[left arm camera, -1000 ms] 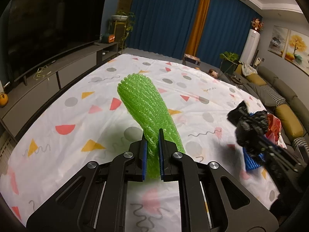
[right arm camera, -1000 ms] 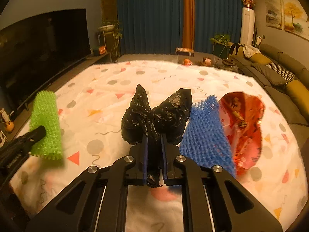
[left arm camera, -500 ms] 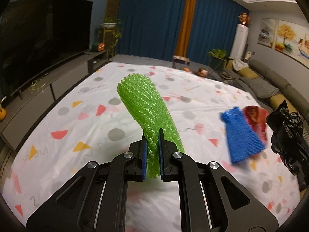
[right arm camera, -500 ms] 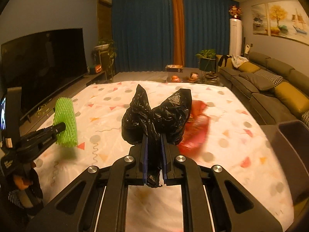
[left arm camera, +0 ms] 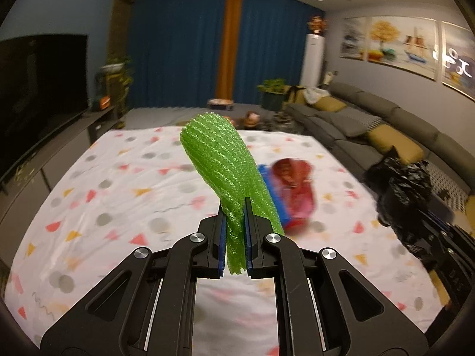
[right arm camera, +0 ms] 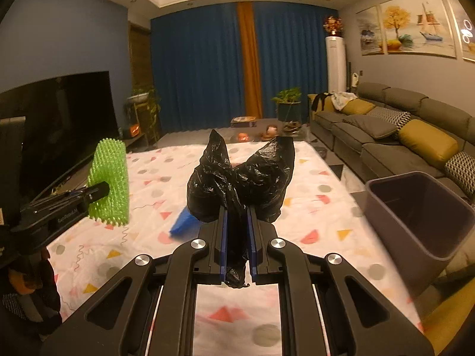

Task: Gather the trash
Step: 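Carry the green sleeve and black bag over the grey bin with both tools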

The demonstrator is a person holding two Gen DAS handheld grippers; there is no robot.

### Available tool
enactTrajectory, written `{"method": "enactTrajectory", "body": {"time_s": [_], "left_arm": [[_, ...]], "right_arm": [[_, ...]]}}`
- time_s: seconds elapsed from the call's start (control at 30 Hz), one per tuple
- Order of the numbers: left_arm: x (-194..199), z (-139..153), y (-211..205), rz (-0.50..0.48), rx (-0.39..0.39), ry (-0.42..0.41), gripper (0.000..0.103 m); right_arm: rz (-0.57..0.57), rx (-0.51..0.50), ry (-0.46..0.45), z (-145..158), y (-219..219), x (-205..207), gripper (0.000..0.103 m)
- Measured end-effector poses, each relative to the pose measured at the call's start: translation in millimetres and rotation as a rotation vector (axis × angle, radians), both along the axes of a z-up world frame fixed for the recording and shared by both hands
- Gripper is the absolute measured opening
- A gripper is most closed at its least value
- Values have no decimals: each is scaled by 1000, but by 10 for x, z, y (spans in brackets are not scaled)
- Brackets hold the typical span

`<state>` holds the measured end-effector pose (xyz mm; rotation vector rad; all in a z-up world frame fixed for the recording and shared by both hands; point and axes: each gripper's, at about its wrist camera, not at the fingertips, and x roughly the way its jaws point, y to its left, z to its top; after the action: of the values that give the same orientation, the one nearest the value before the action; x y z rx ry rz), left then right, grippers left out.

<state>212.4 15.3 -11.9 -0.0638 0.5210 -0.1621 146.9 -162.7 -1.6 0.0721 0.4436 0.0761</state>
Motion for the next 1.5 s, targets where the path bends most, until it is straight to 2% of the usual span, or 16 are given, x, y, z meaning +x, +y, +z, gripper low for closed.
{"method": "enactTrajectory", "body": {"time_s": [0.47,0.77,1.1,1.27,1.5], "left_arm": [[-144,127,-1250,-214,29,-26,9],[-85,170,-2019,-347,26,-36,9],[78,88,-2835,-493,-2,-17,9],[164,-4,-3144,-592,-13,-3,9],[260,-147,-3389,-653,-26,22,9]], "right_arm": [[-151,31,-42,105,-884,-298,12],[-271,43,-47,68,-1399,-364,12],[-408,50,-40,-25,-1968,-394,13],[-437,71,-23,-95,-2162,-325,13],[-459,86,-1,-185,-2315,-267,13]]}}
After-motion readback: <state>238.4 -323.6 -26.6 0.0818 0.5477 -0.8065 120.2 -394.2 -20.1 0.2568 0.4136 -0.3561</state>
